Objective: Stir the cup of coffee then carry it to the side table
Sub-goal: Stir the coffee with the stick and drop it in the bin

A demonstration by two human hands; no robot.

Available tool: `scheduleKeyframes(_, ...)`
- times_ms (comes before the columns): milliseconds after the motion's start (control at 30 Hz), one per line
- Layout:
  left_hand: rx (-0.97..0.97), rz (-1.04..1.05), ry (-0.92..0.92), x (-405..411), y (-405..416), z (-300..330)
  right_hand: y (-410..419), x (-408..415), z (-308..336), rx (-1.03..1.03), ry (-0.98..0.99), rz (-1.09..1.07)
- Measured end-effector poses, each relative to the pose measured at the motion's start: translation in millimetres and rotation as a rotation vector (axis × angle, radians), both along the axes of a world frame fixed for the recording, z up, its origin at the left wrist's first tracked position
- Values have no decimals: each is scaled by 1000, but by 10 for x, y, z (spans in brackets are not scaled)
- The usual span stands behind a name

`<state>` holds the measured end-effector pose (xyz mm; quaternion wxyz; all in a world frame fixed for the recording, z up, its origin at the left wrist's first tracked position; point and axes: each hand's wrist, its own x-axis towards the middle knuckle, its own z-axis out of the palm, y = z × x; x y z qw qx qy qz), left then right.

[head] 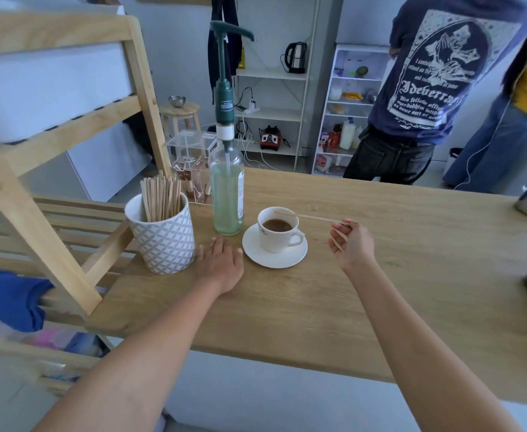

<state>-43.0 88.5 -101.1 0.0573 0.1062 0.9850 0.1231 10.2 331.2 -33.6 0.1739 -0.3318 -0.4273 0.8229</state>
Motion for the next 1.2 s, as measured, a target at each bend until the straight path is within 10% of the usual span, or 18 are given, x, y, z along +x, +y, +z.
scheduleKeyframes(800,2,-709,59,1935,1047,2,-208,3341,-198,-62,-47,-742)
scheduleKeyframes(1200,-30,-712,188,2572,1541,-260,-51,4346,-832,493,-495,-830)
